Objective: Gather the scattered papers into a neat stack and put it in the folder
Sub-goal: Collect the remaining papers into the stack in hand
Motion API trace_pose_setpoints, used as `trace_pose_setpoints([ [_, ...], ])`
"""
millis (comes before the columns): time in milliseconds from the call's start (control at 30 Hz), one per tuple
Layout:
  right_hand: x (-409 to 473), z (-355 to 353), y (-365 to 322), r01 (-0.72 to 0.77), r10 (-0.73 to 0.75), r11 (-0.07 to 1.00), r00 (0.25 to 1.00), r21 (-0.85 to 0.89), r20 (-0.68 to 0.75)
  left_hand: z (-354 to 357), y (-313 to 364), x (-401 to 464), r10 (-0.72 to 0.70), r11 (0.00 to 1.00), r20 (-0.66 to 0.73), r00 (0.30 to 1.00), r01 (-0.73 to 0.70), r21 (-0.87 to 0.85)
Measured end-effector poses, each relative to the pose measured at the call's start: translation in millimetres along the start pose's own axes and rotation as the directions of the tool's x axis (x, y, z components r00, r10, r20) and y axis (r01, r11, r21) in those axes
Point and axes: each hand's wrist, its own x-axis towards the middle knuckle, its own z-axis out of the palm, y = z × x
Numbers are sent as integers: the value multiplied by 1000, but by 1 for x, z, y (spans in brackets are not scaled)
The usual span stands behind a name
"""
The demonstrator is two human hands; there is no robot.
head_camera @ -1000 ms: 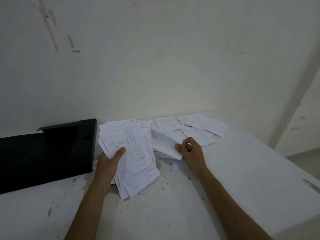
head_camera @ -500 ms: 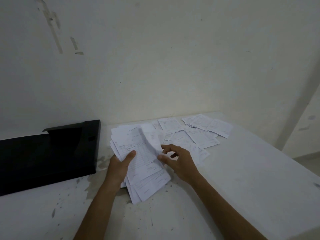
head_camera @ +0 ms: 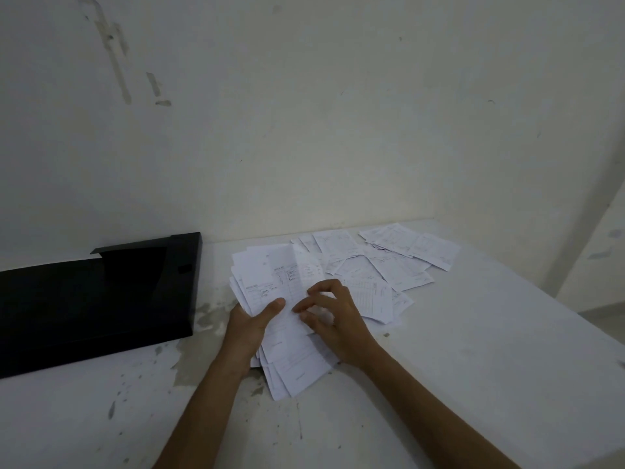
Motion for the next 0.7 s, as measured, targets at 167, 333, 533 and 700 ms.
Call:
trace_pose_setpoints([
  [167,4,-13,5,-201,222,958,971,203,-85,5,2,-2,9,1000,74,997,-7,-26],
  [333,5,-16,12,-367,403,804,915,468,25,5,3,-4,6,999,133,991,-11,36],
  [533,6,-21,23,-344,458,741,887,576,-60,7,-2,-3,8,999,122,993,-12,36],
  [700,5,-33,23,-339,541,723,819,602,-188,-1,-1,2,-22,997,36,999,24,-68],
])
